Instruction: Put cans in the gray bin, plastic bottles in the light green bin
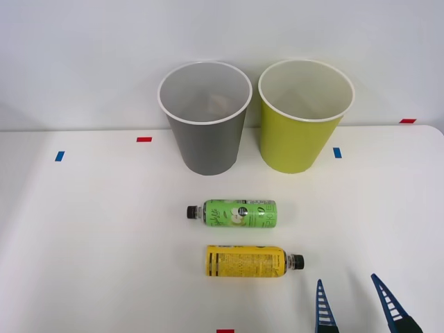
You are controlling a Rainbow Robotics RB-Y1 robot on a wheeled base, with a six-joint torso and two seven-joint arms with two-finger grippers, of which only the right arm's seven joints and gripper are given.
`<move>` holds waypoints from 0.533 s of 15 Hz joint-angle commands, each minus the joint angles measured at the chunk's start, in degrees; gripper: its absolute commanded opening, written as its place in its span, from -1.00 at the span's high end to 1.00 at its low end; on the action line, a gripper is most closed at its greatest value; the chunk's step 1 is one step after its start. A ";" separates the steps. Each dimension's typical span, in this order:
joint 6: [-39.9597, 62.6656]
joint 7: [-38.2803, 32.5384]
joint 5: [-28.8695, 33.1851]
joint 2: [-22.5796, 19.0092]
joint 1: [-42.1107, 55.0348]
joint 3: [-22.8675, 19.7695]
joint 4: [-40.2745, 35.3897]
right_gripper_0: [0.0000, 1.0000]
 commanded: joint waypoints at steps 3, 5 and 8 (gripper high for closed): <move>0.01 0.00 0.01 0.01 0.00 -0.01 -0.01 -0.77; 0.01 0.00 0.01 0.01 0.00 -0.01 -0.01 -0.77; 0.01 0.00 0.01 0.01 0.00 -0.01 -0.01 -0.78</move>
